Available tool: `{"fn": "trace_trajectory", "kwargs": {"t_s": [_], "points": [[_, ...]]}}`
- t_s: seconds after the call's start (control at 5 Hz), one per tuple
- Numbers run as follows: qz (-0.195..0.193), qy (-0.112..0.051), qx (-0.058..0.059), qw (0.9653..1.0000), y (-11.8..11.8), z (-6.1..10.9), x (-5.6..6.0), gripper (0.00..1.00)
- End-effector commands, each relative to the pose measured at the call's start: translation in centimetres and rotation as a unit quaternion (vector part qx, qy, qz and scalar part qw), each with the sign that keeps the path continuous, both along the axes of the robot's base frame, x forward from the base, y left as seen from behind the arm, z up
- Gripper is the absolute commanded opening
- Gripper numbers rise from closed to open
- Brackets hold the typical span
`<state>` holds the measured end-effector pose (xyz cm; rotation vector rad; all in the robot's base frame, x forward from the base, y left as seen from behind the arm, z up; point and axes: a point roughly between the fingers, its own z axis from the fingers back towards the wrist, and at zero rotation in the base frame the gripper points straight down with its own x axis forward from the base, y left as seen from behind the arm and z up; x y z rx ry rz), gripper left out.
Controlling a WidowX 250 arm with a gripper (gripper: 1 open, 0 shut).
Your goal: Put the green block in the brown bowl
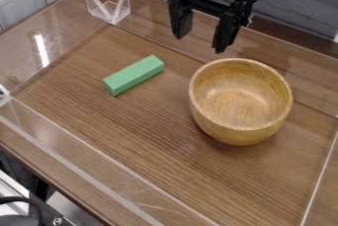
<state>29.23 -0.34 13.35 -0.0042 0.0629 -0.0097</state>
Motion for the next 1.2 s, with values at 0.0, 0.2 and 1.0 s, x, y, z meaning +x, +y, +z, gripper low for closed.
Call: {"fn": "trace_trajectory", "kwargs": {"t_s": [0.0,0.2,1.0], "points": [[-0.022,0.001,-0.001,0.9997,1.5,-0.5,-0.3,1.0],[-0.066,0.005,-0.002,0.9978,4.1,-2.0,-1.1,1.0],[-0.165,-0.039,-0.001,0.9856,10.0,-4.6,-3.4,1.0]]}}
